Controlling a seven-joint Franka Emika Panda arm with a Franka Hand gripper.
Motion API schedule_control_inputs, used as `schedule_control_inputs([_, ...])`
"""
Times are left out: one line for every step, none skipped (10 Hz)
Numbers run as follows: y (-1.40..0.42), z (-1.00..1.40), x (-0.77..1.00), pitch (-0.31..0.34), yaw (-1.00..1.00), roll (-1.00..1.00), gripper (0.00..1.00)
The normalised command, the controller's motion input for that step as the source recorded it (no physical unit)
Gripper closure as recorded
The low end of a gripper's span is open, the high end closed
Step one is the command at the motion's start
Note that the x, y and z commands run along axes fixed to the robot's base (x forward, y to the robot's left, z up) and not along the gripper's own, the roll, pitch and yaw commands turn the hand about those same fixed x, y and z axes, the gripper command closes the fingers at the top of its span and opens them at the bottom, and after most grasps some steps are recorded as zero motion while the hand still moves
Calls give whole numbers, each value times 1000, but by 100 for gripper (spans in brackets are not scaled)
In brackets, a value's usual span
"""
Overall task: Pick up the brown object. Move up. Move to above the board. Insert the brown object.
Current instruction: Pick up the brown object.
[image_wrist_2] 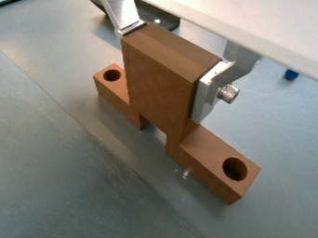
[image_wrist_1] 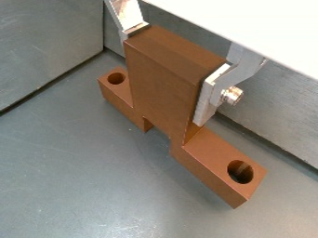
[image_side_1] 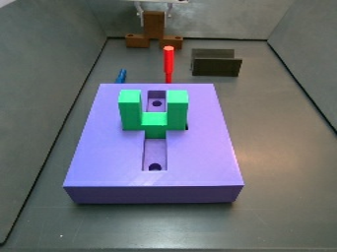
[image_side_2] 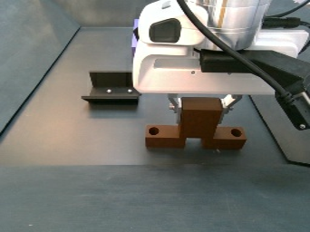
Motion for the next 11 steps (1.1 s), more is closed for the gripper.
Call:
schedule_control_inputs([0,0,0,0,0,0,100])
schedule_control_inputs([0,0,0,0,0,0,100])
schedule_control_inputs([0,0,0,0,0,0,100])
schedule_control_inputs([0,0,0,0,0,0,100])
schedule_control_inputs([0,0,0,0,0,0,100])
schedule_control_inputs([0,0,0,0,0,0,100])
schedule_control_inputs([0,0,0,0,0,0,100])
schedule_control_inputs([0,0,0,0,0,0,100])
schedule_control_inputs([0,0,0,0,0,0,100])
schedule_control_inputs([0,0,0,0,0,0,100])
schedule_control_inputs([0,0,0,0,0,0,100])
